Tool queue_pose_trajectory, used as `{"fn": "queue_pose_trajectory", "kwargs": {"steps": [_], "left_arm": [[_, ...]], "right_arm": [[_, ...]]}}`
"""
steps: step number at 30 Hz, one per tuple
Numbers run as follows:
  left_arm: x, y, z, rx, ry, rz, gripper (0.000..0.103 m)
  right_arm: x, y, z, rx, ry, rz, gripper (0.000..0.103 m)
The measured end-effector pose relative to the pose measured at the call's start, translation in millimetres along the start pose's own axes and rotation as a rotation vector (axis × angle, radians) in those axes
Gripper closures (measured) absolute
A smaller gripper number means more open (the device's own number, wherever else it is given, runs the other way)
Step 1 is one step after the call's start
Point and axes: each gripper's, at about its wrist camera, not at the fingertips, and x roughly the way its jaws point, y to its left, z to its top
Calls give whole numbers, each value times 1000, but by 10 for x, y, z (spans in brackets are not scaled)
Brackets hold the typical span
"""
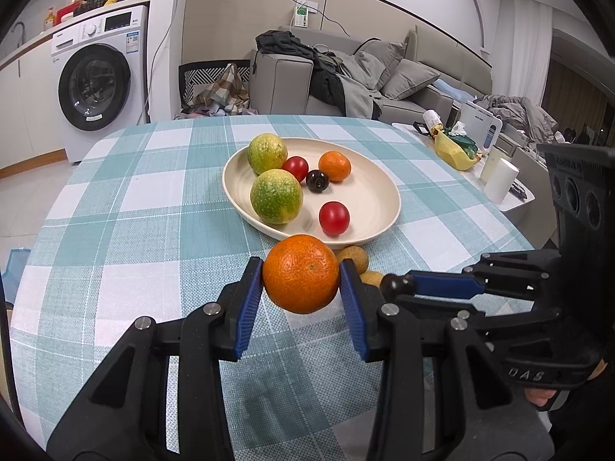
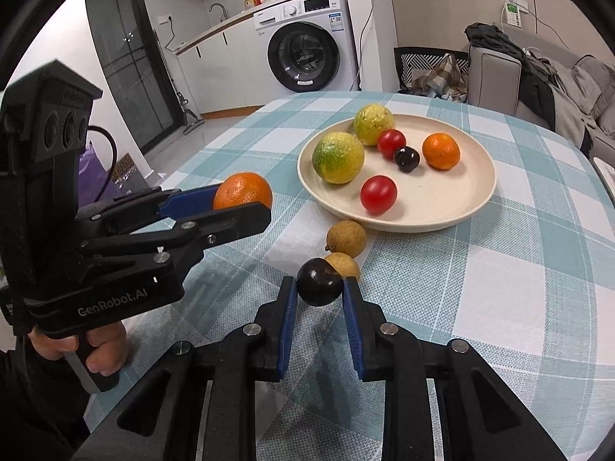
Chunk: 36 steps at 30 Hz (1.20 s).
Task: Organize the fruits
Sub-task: 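Carry the orange and dark plum toward the cream plate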
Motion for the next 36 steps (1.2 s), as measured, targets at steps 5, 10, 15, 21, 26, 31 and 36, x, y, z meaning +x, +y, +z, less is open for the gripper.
{"fn": "queue_pose_trajectory", "kwargs": {"steps": [5, 10, 15, 21, 26, 31, 36], "left_arm": [[-51, -60, 18, 12, -16, 12, 66], [-130, -125, 48, 30, -36, 27, 66], [-191, -172, 81, 42, -56, 45, 66], [-232, -210, 117, 50, -66, 51, 66], [-234, -234, 160, 53, -74, 49, 66], [-193, -216, 214, 45, -79, 38, 66], [-120, -198, 284, 36, -80, 38, 66]], "right_arm": [[-85, -24, 32, 9, -36, -2, 78], [-146, -60, 66, 18, -67, -8, 78], [-217, -128, 109, 38, -96, -21, 78], [-304, -214, 150, 63, -133, -33, 78], [-363, -267, 194, 71, -158, -43, 78], [-396, -320, 248, 86, -177, -57, 78], [-403, -376, 317, 105, -196, -66, 78]]}}
